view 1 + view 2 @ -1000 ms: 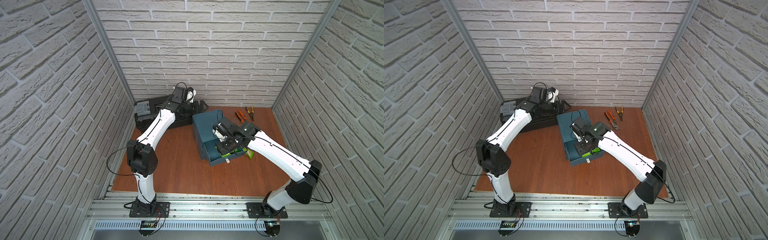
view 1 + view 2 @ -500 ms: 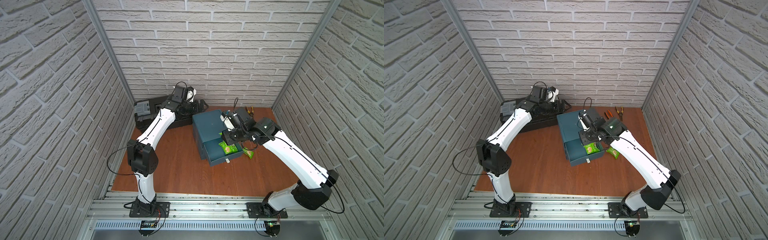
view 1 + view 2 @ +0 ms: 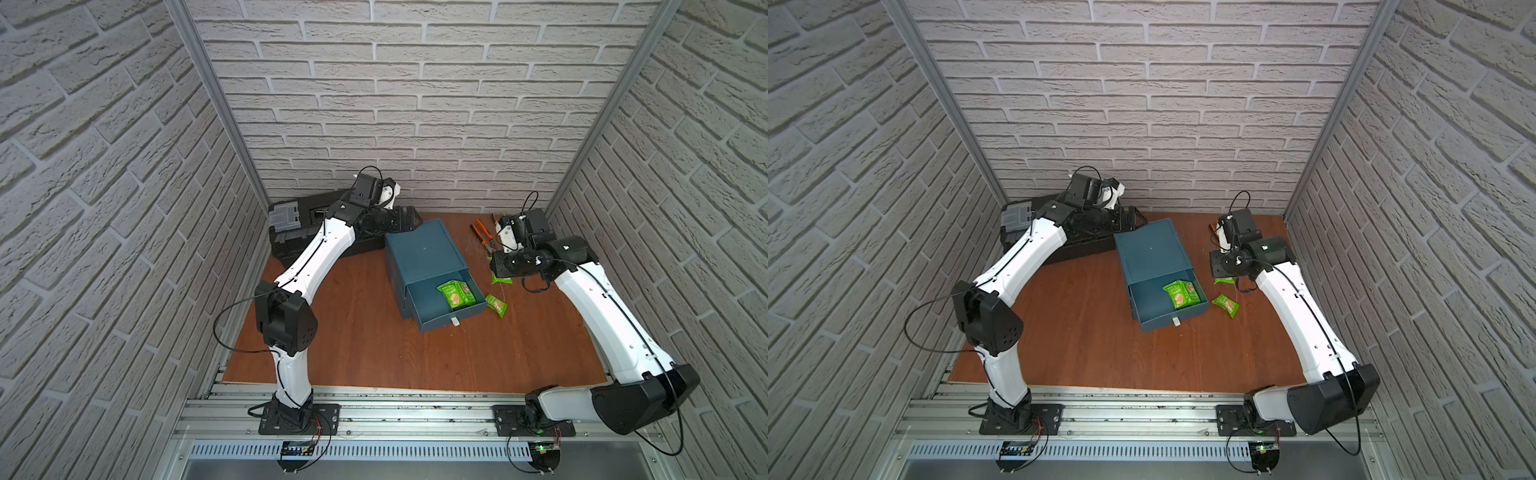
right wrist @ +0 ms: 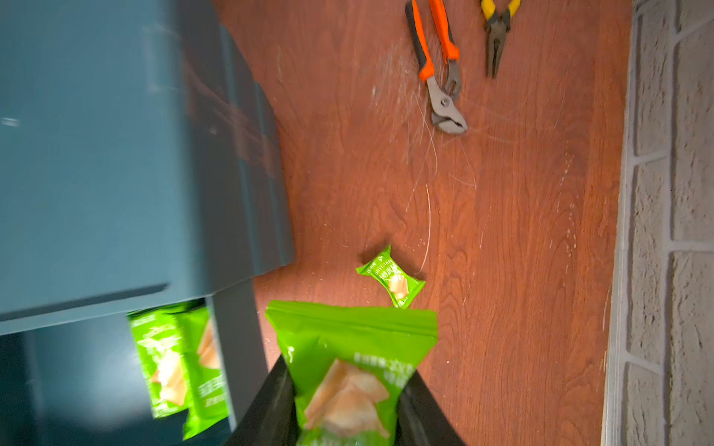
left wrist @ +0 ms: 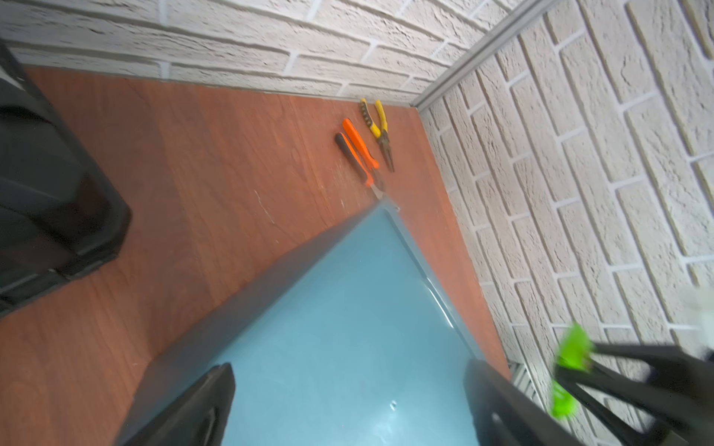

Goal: Take the cookies out of the drawer
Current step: Place the cookie at the center of the board.

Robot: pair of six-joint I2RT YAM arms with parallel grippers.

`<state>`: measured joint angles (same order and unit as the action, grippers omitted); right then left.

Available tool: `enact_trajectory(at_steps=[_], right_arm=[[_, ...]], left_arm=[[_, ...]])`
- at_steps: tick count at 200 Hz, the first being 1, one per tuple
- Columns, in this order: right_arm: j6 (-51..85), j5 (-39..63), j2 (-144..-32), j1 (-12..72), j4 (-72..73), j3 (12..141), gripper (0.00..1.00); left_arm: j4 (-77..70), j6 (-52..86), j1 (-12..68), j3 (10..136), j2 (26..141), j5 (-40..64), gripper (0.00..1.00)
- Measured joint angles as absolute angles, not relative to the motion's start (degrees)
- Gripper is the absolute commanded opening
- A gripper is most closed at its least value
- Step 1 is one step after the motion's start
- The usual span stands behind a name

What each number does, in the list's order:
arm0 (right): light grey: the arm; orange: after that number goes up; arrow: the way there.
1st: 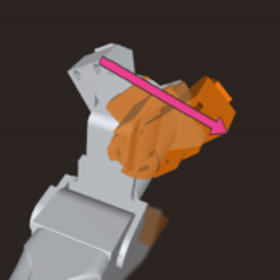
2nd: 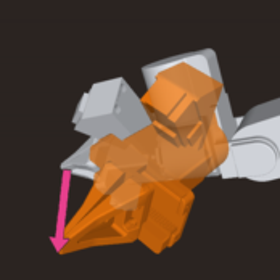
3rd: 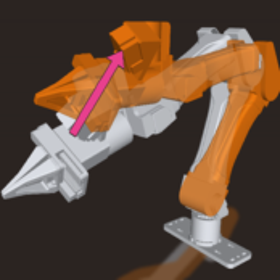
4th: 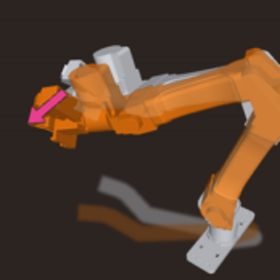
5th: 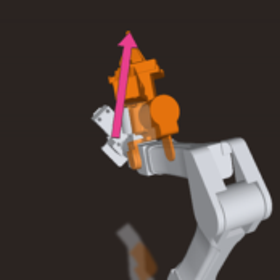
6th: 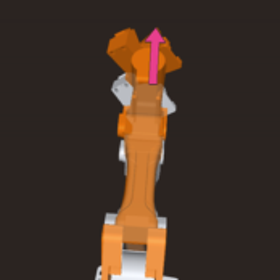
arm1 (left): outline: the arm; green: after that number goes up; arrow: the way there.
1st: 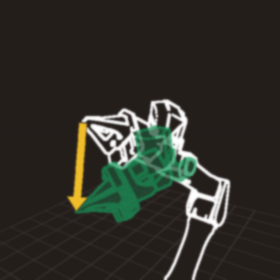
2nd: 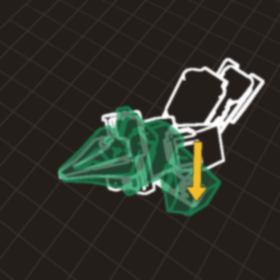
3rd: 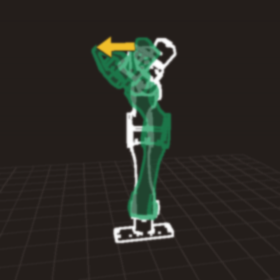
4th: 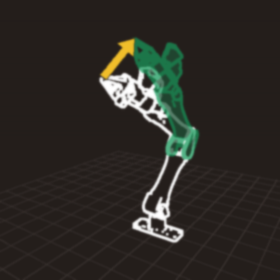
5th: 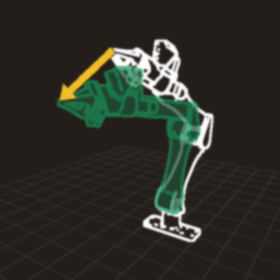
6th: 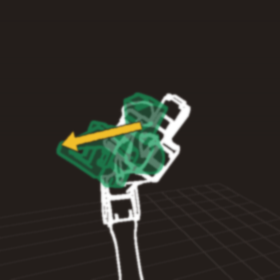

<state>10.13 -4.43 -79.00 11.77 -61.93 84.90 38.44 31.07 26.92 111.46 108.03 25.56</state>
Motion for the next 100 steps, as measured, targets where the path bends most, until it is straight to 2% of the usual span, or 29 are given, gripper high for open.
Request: enact_trajectory(at_steps=[41, 100], right_arm=[[9.15, -2.7, -83.48, 6.68, -55.83, 77.71, 0.29], [9.93, 0.3, -93.89, 6.24, -47.64, 72.77, 0.29]], left_arm=[[43.83, 29.02, 30.2, 110.41, 104.47, 22.85, 0.99], [52.9, 26.63, 33.91, 103.18, 92.62, 15.22, 0.99]])
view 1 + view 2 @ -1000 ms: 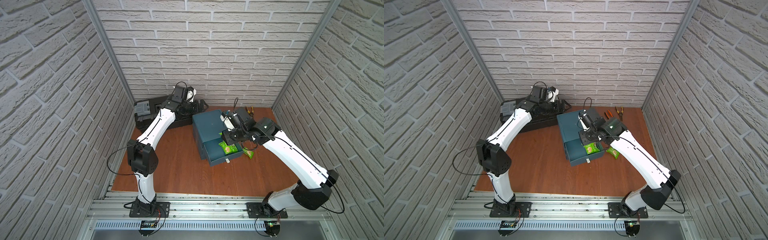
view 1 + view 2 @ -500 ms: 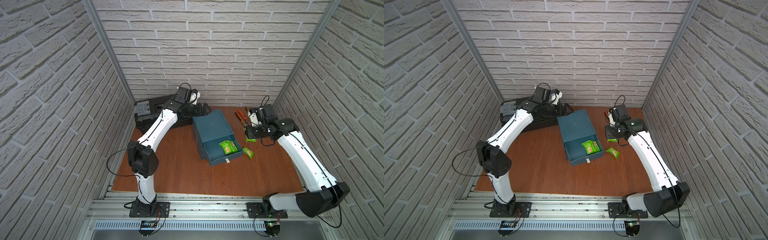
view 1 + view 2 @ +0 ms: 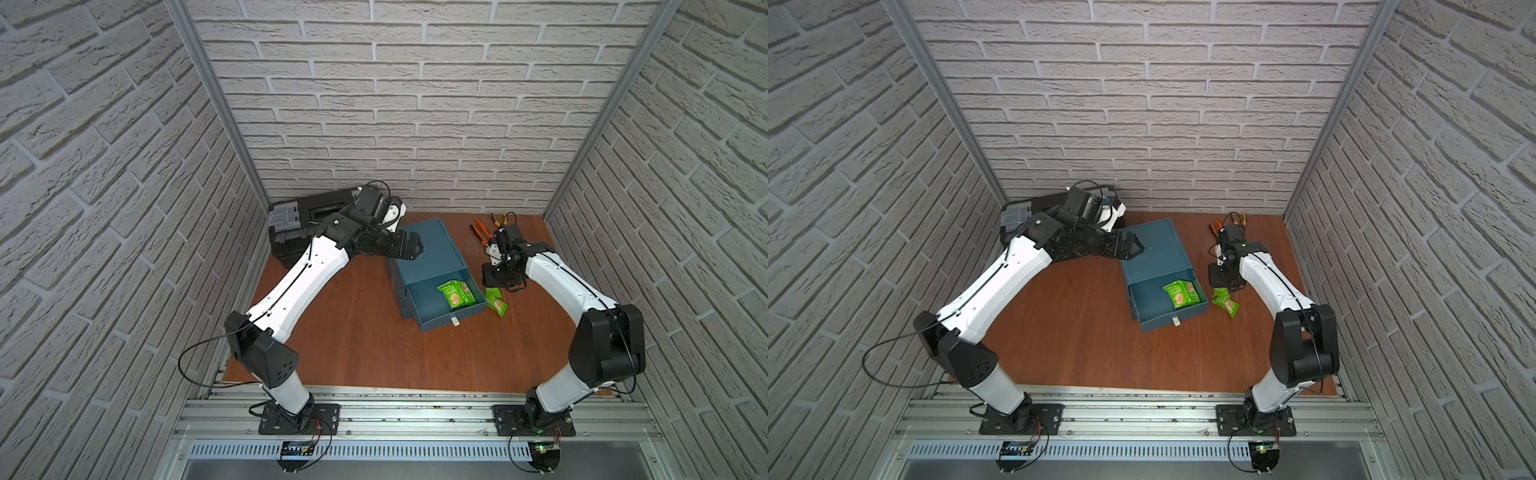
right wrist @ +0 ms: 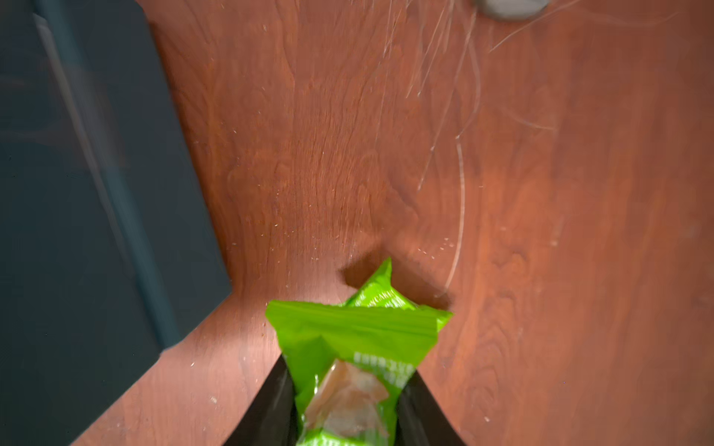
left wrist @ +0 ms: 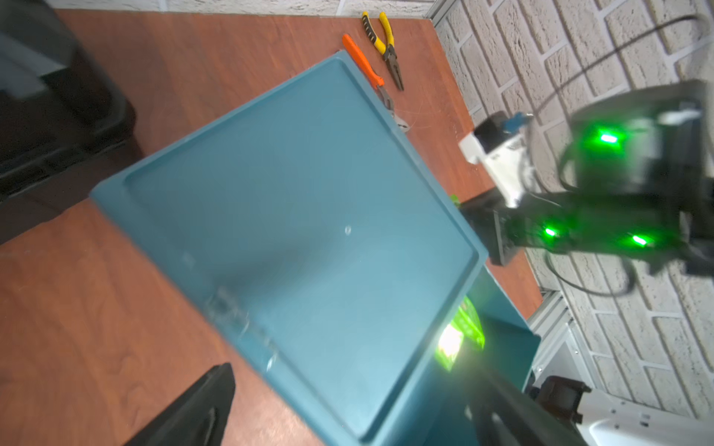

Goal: Take the cookies out of the drawer
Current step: Place the cookie at the center of the board.

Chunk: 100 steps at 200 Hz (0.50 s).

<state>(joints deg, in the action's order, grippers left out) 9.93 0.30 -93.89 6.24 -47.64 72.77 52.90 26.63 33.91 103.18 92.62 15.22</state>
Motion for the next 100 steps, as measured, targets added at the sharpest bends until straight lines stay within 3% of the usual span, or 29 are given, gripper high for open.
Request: enact_trajectory(at_steps=[50, 82, 100], right_arm=[[11.46, 1.58, -98.54, 7.73, -42.81, 68.82, 0.32], [12.16, 1.17, -100.09, 8.01, -41.39, 66.92, 0.54], [12.23, 0.58, -100.86, 8.03, -41.06, 66.89, 0.6]], left_arm=[[58.0, 28.93, 35.57, 95.83, 81.06, 11.99, 0.99], [59.05, 30.22, 37.67, 91.33, 77.84, 13.32, 0.99], [59.33, 30.33, 38.04, 90.5, 78.56, 14.39, 0.98]])
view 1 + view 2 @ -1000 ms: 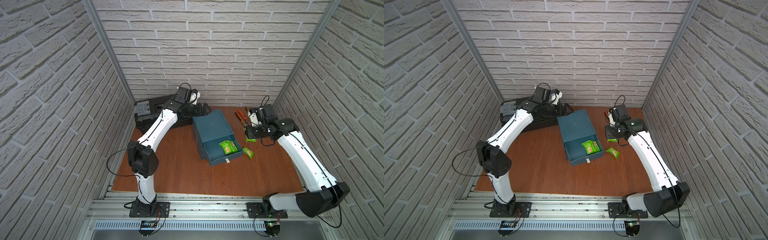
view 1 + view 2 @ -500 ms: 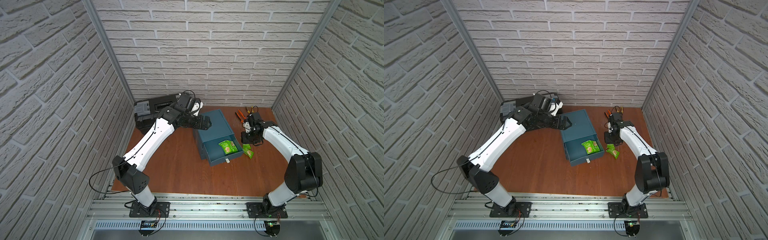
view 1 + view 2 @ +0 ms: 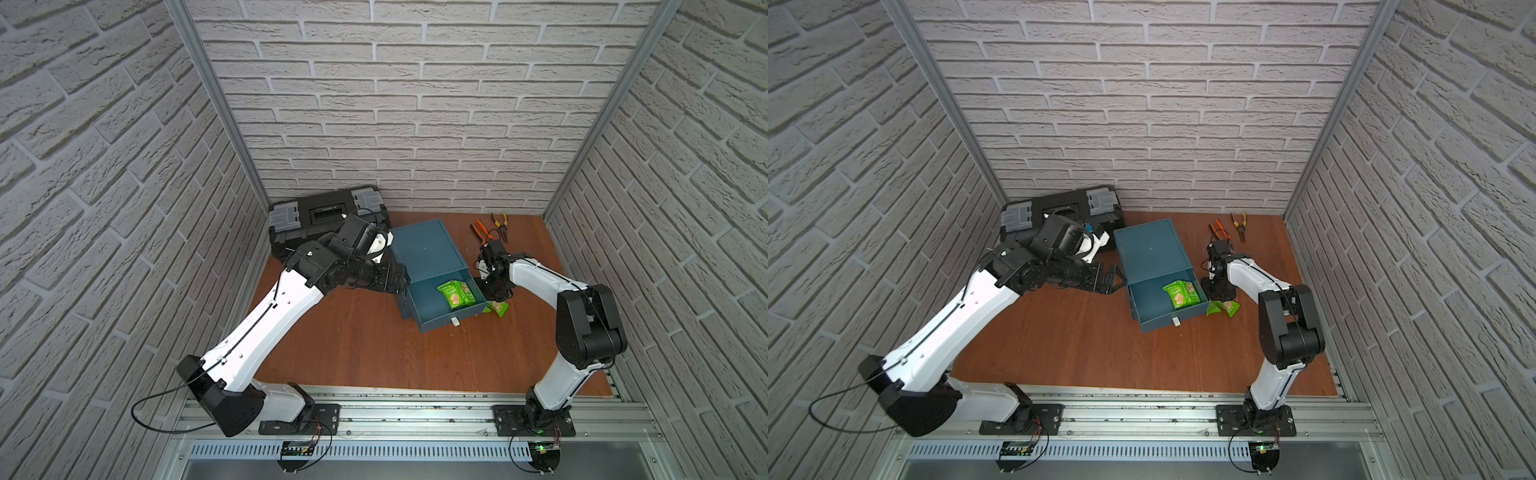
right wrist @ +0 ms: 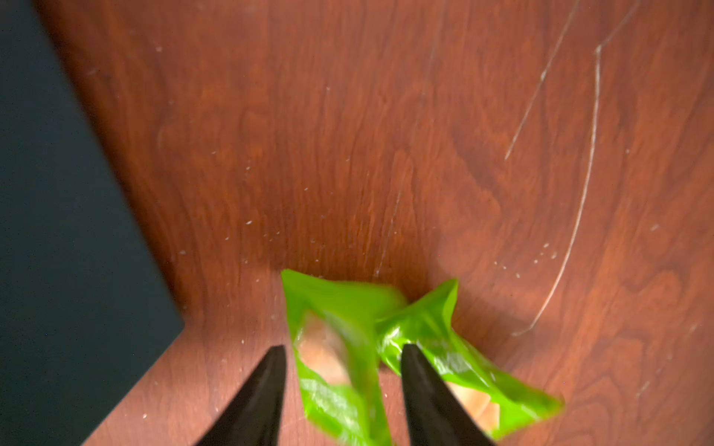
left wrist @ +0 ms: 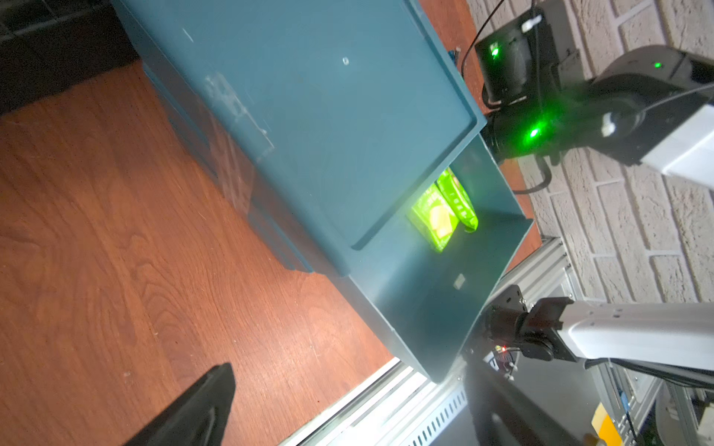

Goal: Take the cookies out of the drawer
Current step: Place the cookie at the center of the board, then pick up the cookie from the drawer.

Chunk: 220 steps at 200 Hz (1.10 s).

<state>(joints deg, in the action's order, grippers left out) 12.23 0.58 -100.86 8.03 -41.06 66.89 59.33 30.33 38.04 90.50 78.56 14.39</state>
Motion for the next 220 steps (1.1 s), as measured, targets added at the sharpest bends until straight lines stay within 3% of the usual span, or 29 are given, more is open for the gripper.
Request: enact_trajectory(at_steps=[60, 102, 137, 160, 220], right_arm=[[13.1, -1.13, -97.86, 8.01, -42.35, 67.68, 0.62], [14.63, -4.27, -87.83, 8.01, -48.64, 75.37, 0.62], [14.79, -5.02, -78.65, 7.99, -54.65, 83.05, 0.62], [16.23, -3.92, -75.26, 8.6, -58.81, 87.31, 0.6], [20.08, -6.96, -80.18, 26.79, -69.14, 98.54, 0.58]], left_arm=[[56.12, 30.61, 38.35, 90.48, 81.84, 18.17, 0.99], [52.29, 28.51, 38.35, 91.05, 83.11, 22.79, 0.98], [51.86, 25.61, 38.59, 100.84, 93.03, 27.75, 0.98], [51.83, 25.06, 39.2, 99.94, 93.93, 28.36, 0.98], [55.29, 26.0, 34.79, 88.6, 81.3, 26.85, 0.98]])
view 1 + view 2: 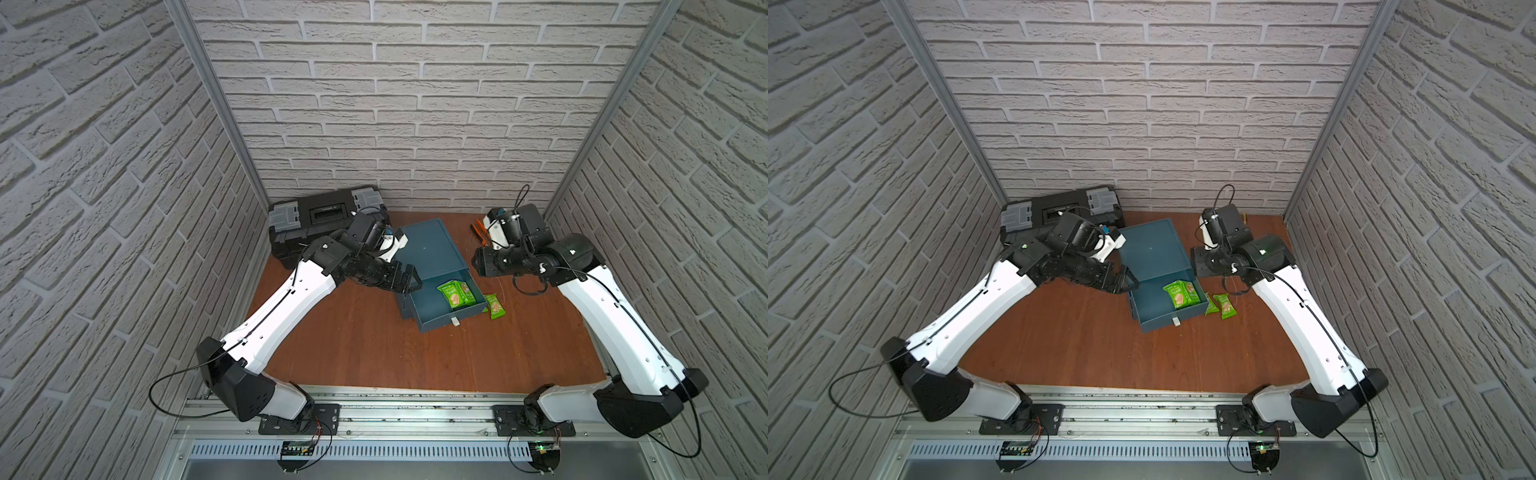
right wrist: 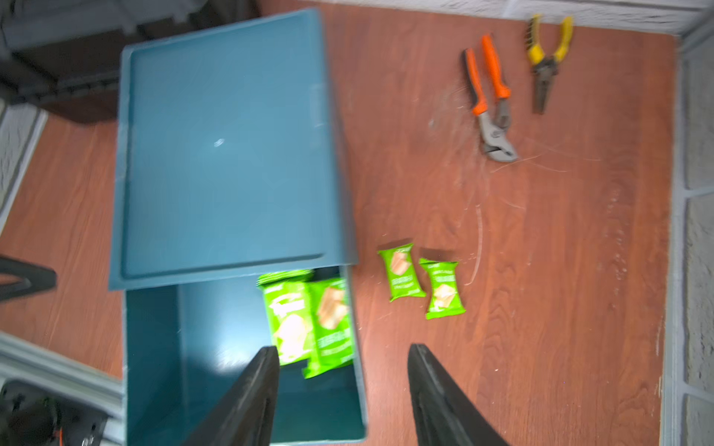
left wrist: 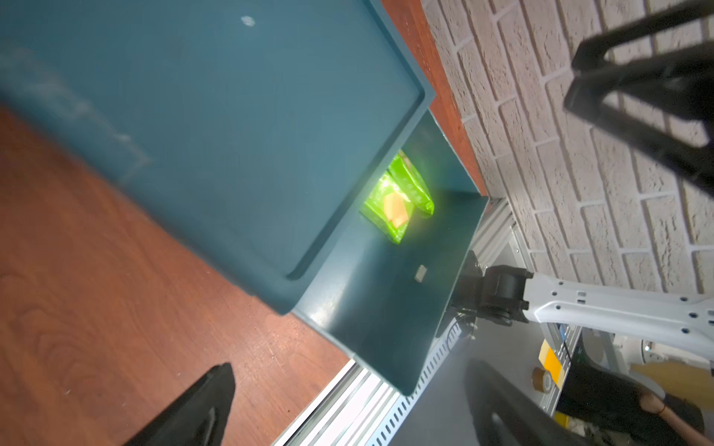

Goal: Take the cookies out of the drawer
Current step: Pick up the cookie from the drawer.

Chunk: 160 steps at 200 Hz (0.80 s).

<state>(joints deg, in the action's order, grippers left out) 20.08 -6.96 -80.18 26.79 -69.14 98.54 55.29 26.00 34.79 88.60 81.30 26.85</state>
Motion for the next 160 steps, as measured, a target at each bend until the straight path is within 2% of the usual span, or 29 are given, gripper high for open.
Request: enact_trajectory(at_steps=[38, 61, 103, 160], right_arm=[[22.31, -9.52, -85.45, 34.46, -72.1, 99.46, 0.56], [23.42, -10.55, -87.05, 36.75, -73.58, 99.29, 0.51], [23.81, -12.4, -87.9, 38.04, -75.18, 96.2, 0.49], [23.33, -14.76, -91.31, 38.11, -75.42, 92.75, 0.51]], left_arm=[[55.27, 27.35, 31.86, 84.93, 76.44, 26.74, 0.98], [55.27, 28.16, 31.88, 81.93, 75.75, 26.89, 0.99], [52.47, 28.75, 31.44, 81.03, 76.03, 28.14, 0.99], [48.82, 29.39, 31.44, 81.23, 78.06, 31.77, 0.98]])
